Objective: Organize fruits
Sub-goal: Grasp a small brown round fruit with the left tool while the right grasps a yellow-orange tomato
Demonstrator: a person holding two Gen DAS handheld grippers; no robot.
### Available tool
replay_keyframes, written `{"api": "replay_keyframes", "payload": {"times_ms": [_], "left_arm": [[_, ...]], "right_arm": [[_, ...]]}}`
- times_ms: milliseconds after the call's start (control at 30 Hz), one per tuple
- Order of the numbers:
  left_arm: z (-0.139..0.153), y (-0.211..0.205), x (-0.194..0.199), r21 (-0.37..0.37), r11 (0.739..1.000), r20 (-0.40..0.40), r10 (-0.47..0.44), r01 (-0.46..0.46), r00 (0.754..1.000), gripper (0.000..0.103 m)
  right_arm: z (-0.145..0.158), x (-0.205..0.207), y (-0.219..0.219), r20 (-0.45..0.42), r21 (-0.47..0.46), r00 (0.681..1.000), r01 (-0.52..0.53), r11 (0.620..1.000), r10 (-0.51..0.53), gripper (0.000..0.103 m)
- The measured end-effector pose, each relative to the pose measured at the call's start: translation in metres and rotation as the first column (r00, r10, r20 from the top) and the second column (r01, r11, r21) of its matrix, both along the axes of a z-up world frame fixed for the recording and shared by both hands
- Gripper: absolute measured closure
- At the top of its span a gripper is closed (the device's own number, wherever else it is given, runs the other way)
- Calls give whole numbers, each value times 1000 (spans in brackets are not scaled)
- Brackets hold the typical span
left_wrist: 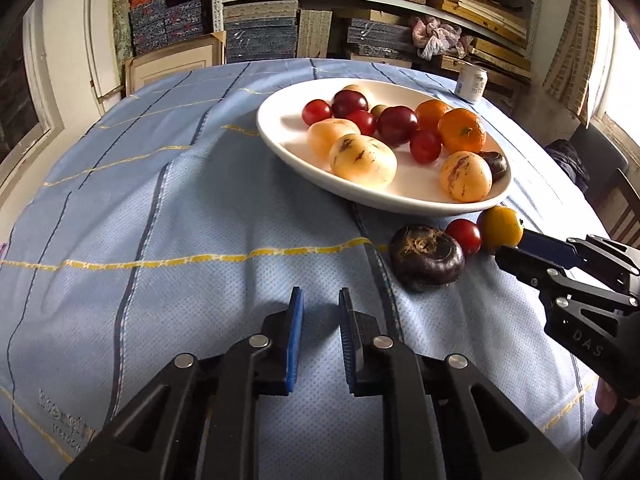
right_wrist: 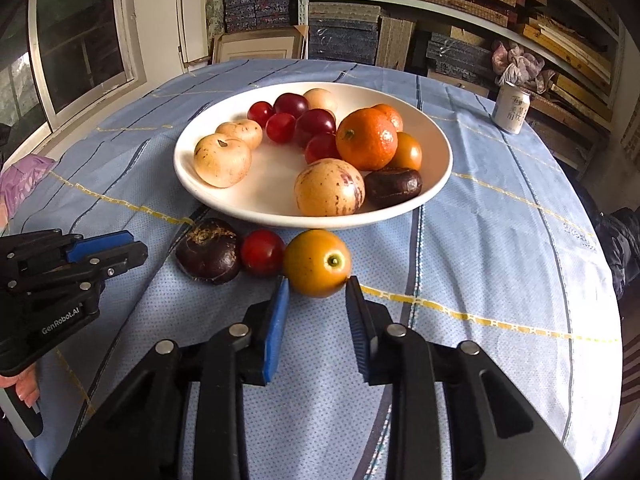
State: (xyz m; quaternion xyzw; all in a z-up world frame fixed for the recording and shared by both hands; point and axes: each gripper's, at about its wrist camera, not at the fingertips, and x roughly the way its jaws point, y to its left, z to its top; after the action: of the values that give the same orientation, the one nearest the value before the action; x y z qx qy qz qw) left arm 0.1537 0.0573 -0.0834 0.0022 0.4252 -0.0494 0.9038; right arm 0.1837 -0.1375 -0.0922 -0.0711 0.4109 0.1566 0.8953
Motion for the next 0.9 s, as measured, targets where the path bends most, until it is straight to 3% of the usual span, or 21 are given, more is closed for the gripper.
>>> {"api": "replay_keyframes", "payload": {"times_ms": [33,67,100,167,233,267,633,733,800,900], "left_arm": [[2,2,-3,7,1000,3,8,-8,1000,84],[4,3,-6,33,999,8,20,-21,1000,73],[6,4,-10,63,997,19,34,-35,999,47],[11,6,-20,134,988,66,70,-79,995,24],[16,8,-27,180,979,91,81,-97,992,20],[16,9,-30,193,976,92,87,-104,992,14],[0,13,-41,181,980,12,76,-77,997,16],[-3,14,-40,166,982,15,85,-86,996,30],[-3,21,-39,105,990,3,89,-89,996,46],[-3,29,-38,67,992,1,104,-103,995,56]], "right_arm": [[0,0,0,1,-3,1000,-3,1000,3,74],[-1,0,0,-1,-5,1000,-3,1000,3,74],[-2,0,0,-3,-9,1000,-5,1000,5,75],[-4,0,1,-9,-15,1000,-10,1000,10,75],[-5,0,0,-19,-9,1000,-13,1000,13,75],[-5,1,0,-19,-6,1000,-12,1000,12,76],[-5,-1,3,-13,-21,1000,-14,1000,14,77],[-5,-1,4,-15,-22,1000,-17,1000,17,77],[-6,-1,3,-19,-21,1000,-18,1000,17,77],[-6,-1,3,-18,-21,1000,-19,1000,18,77]]}}
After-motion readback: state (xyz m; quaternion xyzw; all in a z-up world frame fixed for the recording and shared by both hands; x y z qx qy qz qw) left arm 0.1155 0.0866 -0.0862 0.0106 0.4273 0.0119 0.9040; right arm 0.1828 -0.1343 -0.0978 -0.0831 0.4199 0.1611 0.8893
